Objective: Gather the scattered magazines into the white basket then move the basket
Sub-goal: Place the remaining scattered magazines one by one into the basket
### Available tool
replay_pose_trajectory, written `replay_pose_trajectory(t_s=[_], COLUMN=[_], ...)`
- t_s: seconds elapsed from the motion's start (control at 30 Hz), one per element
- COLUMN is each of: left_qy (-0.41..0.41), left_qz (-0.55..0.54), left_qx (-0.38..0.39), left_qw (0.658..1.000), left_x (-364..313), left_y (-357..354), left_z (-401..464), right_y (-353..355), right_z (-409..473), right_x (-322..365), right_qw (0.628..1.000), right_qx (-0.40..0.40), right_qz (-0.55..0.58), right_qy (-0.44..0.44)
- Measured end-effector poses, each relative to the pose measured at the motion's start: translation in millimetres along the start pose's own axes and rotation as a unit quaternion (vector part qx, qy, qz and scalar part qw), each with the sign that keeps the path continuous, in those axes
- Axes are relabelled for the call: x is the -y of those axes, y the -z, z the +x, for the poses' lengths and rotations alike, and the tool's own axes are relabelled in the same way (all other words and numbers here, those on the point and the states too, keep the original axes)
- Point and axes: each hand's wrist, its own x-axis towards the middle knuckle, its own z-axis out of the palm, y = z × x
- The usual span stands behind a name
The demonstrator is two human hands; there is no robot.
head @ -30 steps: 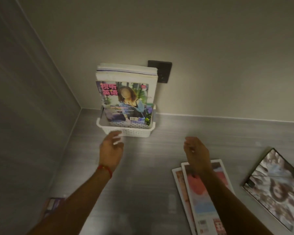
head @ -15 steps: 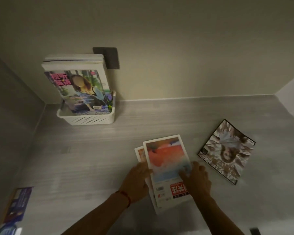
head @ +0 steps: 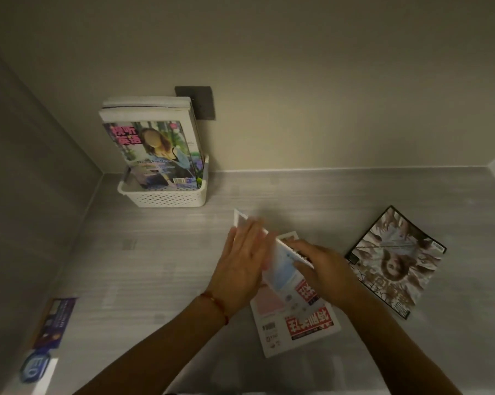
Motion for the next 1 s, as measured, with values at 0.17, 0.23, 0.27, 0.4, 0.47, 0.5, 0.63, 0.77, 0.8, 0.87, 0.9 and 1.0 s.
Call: replay_pose_trajectory(t_s=[0.17,0.23,0.27,0.4,0.47,0.5,0.63,0.77,0.8,0.87,0.9,1.0], left_qy=[-0.039,0.038,0.078,0.201,0.251,0.266,0.282,0.28,0.274,0.269,0.272,0.27], left_qz=[0.189,0.105,0.052,-0.115,-0.277,-0.35,-0.488,-0.519,-0.525,-0.526,-0.52,-0.448], left_qx=[0.071,0.13,0.125,0.054,0.027,0.01,0.004,-0.002,-0.013,-0.044,-0.063,-0.14], left_qw=[0.979,0.985,0.988,0.971,0.927,0.898,0.826,0.808,0.806,0.806,0.807,0.84], left_x=[18,34,45,97,116,123,147,187,197,220,231,266], left_y=[37,50,56,80,90,95,115,134,139,147,151,164], left_z=[18,15,12,-1,-7,-10,-21,-28,-28,-26,-22,0], right_y=[27,30,30,13,-10,-23,-61,-75,-75,-72,-70,-61], right_z=[34,46,53,62,64,67,91,127,138,162,176,221], right_x=[46,52,51,49,59,63,94,130,138,152,160,184], right_qw=[0.969,0.966,0.969,0.962,0.936,0.932,0.868,0.913,0.92,0.94,0.956,0.979], right_qx=[-0.029,-0.071,-0.093,-0.259,-0.307,-0.274,-0.01,-0.006,-0.008,-0.023,-0.05,-0.14], right_qz=[-0.153,-0.145,-0.133,0.078,0.152,0.186,0.411,0.386,0.375,0.335,0.285,0.149], right_qy=[0.191,0.2,0.189,0.03,-0.084,-0.147,-0.279,-0.133,-0.117,-0.066,-0.037,0.02])
